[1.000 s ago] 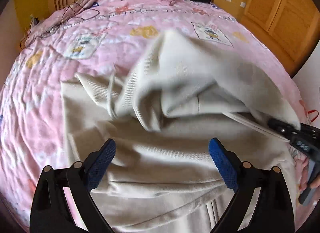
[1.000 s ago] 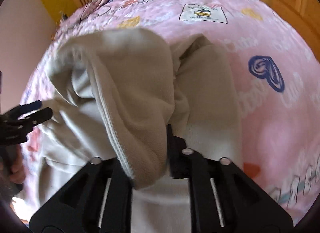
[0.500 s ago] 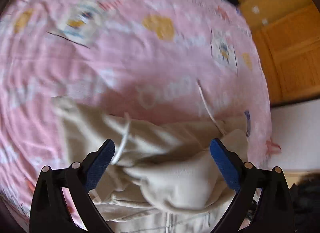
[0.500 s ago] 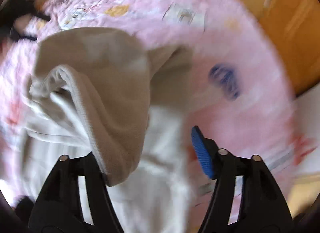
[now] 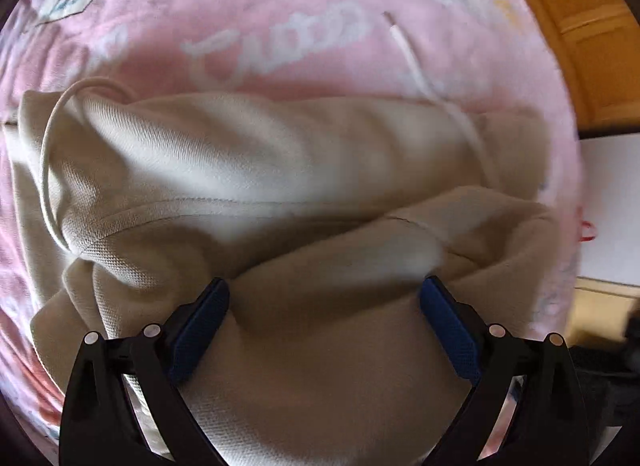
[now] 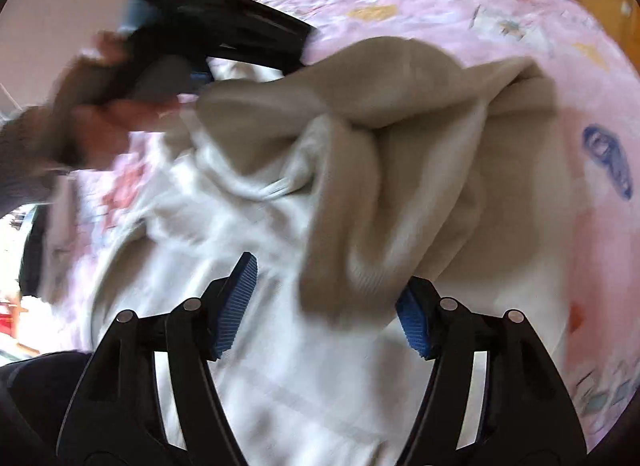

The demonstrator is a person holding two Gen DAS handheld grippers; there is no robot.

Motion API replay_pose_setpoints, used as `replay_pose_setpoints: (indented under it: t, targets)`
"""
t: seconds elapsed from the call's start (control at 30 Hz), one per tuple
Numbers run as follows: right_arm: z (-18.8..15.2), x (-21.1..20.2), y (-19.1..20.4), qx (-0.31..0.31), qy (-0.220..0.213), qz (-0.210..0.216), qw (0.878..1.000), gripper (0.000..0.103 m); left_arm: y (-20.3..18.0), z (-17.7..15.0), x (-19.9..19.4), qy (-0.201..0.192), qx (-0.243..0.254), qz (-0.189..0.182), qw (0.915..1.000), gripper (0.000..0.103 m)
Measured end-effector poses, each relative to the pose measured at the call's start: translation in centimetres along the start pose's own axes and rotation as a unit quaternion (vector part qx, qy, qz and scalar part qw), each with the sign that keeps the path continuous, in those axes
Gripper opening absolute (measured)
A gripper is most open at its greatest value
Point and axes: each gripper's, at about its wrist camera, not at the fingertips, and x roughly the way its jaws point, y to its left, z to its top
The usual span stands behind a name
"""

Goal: Fold large clothes

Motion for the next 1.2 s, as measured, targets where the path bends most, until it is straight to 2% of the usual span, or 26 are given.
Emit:
replay_pose_setpoints:
  t: [0.1,0.17,0.27,0.3,0.37,0.43,0.47,0.53,0.57,0.6,0.63,0.67,0.77,0.83,0.9,0.97,1.03,1.1,1.13,1.2]
  targets:
    - [0.3,-3.4,-0.8,0.053,-0.026,-0.003,0.998,0.065,0.1,-1.0,0.0,-0.006,0.007,0.007,0.9999,0.093]
    - [2.5,-6.2,-2.3,0.088,-0.049,-0.007,0.995,0.065,0.4,-2.3,-0.6,-0.008,0.011,0.011,0.9999,0.093]
    - [7.5,-7.5,-3.8,0.064,-0.067,0.005,0.996,0.065,0.8,-4.4,-1.8,-0.014,0.021,0.016,0.9995,0.093]
    - [9.1,-6.7,-4.3,0.048,-0.052,0.007,0.997,0.065,0.9,-5.1,-2.3,-0.018,0.026,0.019,0.9993,0.093]
    - [12.1,-3.4,-5.3,-0.002,0.004,0.017,1.0,0.065,1.1,-6.1,-3.2,-0.021,0.033,0.024,0.9989,0.093]
    - [13.7,0.2,-6.1,-0.036,0.059,0.032,0.997,0.065,1.9,-6.7,-4.1,-0.021,0.032,0.025,0.999,0.093]
    - [14.3,1.9,-6.5,-0.043,0.088,0.059,0.993,0.065,2.2,-7.0,-4.6,-0.022,0.027,0.019,0.9992,0.093]
    - [14.6,3.9,-6.7,-0.063,0.12,0.079,0.988,0.064,3.0,-7.1,-5.1,-0.022,0.018,0.01,0.9995,0.093]
    - [14.5,4.9,-6.3,-0.069,0.148,0.085,0.983,0.064,3.4,-7.3,-5.4,-0.023,0.01,0.002,0.9997,0.093]
    - [14.6,5.4,-5.9,-0.077,0.159,0.076,0.981,0.059,3.8,-7.4,-5.7,-0.024,0.003,-0.006,0.9997,0.093]
    - [14.7,5.2,-5.4,-0.087,0.152,0.084,0.981,0.034,4.2,-7.6,-6.1,-0.024,-0.002,-0.012,0.9997,0.093]
    - [14.7,4.9,-5.0,-0.097,0.147,0.086,0.981,0.022,4.5,-7.9,-6.4,-0.025,-0.009,-0.018,0.9995,0.093]
    - [15.7,3.8,-2.3,-0.148,0.145,0.053,0.977,0.017,5.1,-8.3,-7.3,-0.031,-0.024,-0.027,0.9989,0.093]
    - [17.4,3.5,-1.4,-0.157,0.131,0.044,0.978,0.015,6.0,-8.9,-8.8,-0.036,-0.043,-0.046,0.9973,0.093]
    - [20.5,2.3,-1.0,-0.163,0.099,0.027,0.981,0.015,6.5,-9.1,-10.1,-0.047,-0.062,-0.07,0.9945,0.093]
    - [25.2,1.9,-0.6,-0.182,0.064,-0.005,0.981,0.015,7.6,-9.4,-12.0,-0.065,-0.075,-0.084,0.9915,0.093]
    - [29.5,1.7,-0.2,-0.193,0.027,-0.036,0.98,0.015,8.0,-9.1,-13.6,-0.084,-0.08,-0.082,0.9898,0.093]
    - [33.8,1.5,0.4,-0.213,-0.018,-0.077,0.974,0.015,8.4,-8.3,-14.5,-0.099,-0.084,-0.083,0.988,0.093]
    - [35.9,1.0,1.0,-0.226,-0.043,-0.098,0.968,0.015,8.5,-7.7,-14.3,-0.099,-0.089,-0.081,0.9878,0.093]
    - [38.6,0.3,1.5,-0.223,-0.078,-0.112,0.965,0.015,8.2,-5.7,-13.3,-0.099,-0.1,-0.072,0.9874,0.093]
